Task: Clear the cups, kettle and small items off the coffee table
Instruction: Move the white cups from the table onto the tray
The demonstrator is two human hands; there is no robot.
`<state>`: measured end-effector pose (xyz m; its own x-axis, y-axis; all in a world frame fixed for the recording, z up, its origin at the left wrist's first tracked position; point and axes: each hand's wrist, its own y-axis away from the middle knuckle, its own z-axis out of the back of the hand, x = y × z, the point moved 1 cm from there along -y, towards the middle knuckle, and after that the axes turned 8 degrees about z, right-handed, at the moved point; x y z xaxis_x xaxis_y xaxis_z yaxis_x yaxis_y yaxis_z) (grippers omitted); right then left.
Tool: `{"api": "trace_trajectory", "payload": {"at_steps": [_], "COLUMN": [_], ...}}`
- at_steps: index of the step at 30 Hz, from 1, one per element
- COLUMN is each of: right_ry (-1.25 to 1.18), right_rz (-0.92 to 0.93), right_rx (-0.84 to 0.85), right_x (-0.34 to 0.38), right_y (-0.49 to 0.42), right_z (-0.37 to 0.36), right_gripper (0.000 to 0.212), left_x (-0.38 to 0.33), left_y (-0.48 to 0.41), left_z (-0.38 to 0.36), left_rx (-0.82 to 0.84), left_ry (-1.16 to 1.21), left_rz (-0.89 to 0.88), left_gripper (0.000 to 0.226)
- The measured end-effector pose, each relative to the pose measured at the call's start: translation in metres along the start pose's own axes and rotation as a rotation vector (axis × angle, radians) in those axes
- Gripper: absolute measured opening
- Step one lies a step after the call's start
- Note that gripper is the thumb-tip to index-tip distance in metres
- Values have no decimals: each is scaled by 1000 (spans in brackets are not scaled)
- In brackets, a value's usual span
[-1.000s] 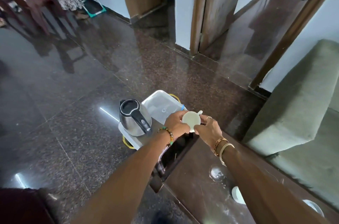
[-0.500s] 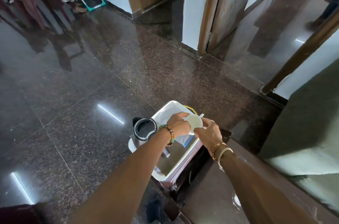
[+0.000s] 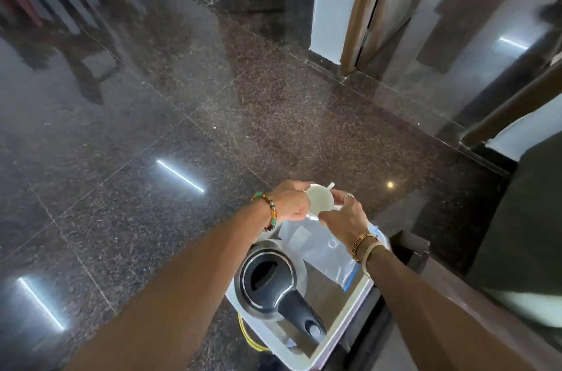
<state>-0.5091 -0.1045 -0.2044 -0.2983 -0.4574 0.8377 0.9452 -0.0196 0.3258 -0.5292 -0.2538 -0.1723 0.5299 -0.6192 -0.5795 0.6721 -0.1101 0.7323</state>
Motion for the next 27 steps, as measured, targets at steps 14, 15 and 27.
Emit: {"api": "trace_trajectory", "payload": {"at_steps": [14, 15, 27], "right_ry": [57, 69, 189], "right_rz": [-108, -104, -99], "right_rx": [55, 58, -62], "right_x": [-66, -68, -23], "right_y": [-47, -48, 14], "right_z": [-54, -53, 6], "right_gripper": [46, 46, 58], "left_x": [53, 55, 22], "left_y": [-83, -84, -13], "left_z": [-13, -12, 19], "left_rx": [42, 29, -83], "left_ry": [58, 63, 101], "left_rz": [142, 143, 106], "left_gripper": [30, 42, 16]}}
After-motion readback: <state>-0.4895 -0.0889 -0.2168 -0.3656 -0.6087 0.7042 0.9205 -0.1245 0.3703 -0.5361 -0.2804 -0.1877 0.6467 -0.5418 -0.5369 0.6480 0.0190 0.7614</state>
